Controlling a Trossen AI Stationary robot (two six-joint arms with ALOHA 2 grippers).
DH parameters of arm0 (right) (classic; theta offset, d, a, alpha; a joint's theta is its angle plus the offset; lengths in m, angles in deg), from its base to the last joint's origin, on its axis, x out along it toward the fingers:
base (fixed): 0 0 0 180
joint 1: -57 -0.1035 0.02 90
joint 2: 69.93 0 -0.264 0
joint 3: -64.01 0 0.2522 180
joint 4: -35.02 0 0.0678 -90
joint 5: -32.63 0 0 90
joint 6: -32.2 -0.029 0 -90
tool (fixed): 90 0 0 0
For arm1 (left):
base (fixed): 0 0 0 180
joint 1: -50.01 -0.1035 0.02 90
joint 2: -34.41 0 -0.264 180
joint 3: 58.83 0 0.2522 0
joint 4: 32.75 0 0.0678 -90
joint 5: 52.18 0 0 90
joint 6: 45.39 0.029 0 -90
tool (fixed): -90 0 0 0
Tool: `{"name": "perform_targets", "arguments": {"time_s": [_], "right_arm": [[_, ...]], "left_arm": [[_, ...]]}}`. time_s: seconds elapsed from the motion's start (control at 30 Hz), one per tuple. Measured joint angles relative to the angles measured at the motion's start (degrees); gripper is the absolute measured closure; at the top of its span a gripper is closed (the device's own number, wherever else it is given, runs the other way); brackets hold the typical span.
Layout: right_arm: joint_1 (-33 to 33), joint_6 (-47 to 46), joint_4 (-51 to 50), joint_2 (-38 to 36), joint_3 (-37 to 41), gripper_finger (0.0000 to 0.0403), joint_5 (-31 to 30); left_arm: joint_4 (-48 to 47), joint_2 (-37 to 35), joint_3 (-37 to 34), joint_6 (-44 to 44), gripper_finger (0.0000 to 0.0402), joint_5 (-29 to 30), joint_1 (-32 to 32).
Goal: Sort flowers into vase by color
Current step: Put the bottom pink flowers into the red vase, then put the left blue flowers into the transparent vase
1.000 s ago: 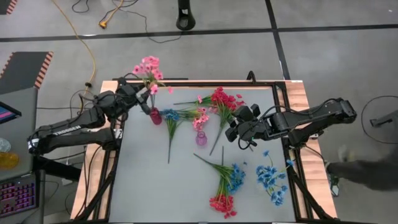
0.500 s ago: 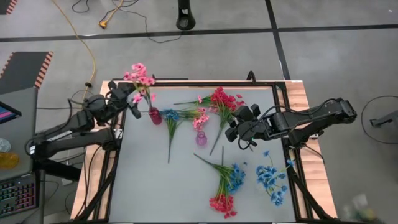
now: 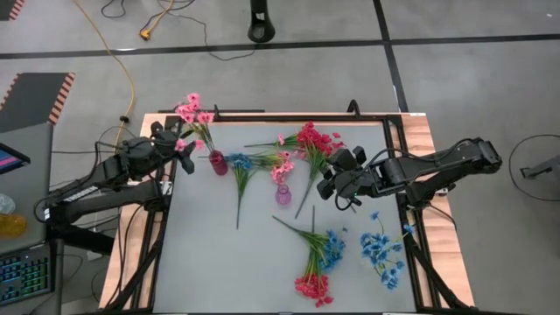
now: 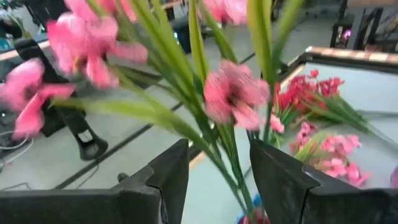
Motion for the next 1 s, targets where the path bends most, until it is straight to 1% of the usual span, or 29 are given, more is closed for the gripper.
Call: {"name": "perform_targets", "arguments": {"time_s": [0.17,0.23,0.33,0.53,0.73,0.93,1.0], "right_arm": [[0.0,0.0,0.0,0.0,0.0,0.0216,0.0],[0.0,0.0,0.0,0.0,0.0,0.0216,0.0],[0.0,0.0,0.0,0.0,0.0,0.0216,0.0],[0.0,0.0,0.0,0.0,0.0,0.0216,0.0],[0.0,0.0,0.0,0.0,0.0,0.0216,0.0],[0.0,0.0,0.0,0.0,0.0,0.0216,0.0],[0.0,0.0,0.0,0.0,0.0,0.0216,0.0]], "left_arm": [[-2.6,0.0,0.0,-2.5,0.0242,0.0,0.0],[-3.5,0.0,0.0,-3.5,0.0242,-0.9,0.0],[-4.8,0.0,0.0,-4.7,0.0242,-4.8,0.0],[-5.0,0.0,0.0,-7.9,0.0242,-15.2,0.0],[-6.2,0.0,0.0,-13.6,0.0242,-21.3,1.5],[-13.1,0.1,0.0,-20.9,0.0242,-22.0,5.5],[-14.3,0.1,0.0,-22.0,0.0242,-21.9,6.9]]}}
